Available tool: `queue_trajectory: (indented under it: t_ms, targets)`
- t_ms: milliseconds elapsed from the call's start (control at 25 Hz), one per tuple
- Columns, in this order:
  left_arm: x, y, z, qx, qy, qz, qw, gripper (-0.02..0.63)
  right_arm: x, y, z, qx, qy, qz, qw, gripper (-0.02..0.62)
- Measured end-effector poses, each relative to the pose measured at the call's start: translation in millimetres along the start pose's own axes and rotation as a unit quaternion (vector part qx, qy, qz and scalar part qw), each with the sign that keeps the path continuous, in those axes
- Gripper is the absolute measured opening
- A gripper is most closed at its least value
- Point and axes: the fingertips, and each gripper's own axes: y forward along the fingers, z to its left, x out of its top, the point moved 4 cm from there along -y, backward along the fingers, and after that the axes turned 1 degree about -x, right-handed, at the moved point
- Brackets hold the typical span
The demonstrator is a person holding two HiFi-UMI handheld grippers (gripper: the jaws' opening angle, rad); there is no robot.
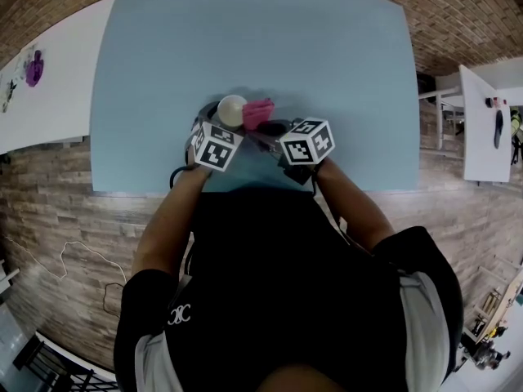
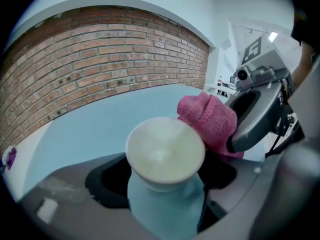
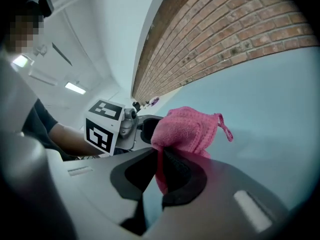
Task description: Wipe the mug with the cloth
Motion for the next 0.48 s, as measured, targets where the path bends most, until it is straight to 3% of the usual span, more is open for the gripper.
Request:
queue_trajectory:
  t_ms: [280, 480]
  targets:
    - [-2, 1, 5, -0.006, -0.018, 0.001, 0.9998, 0.428, -22, -1, -7, 0.004, 0.022, -0.004, 1.000, 0.038]
    - [0, -4, 6, -0.007, -0.014, 0.004, 0.9999, 0.426, -49, 16, -16, -0.018, 0.000, 0.057, 0.998, 0.038]
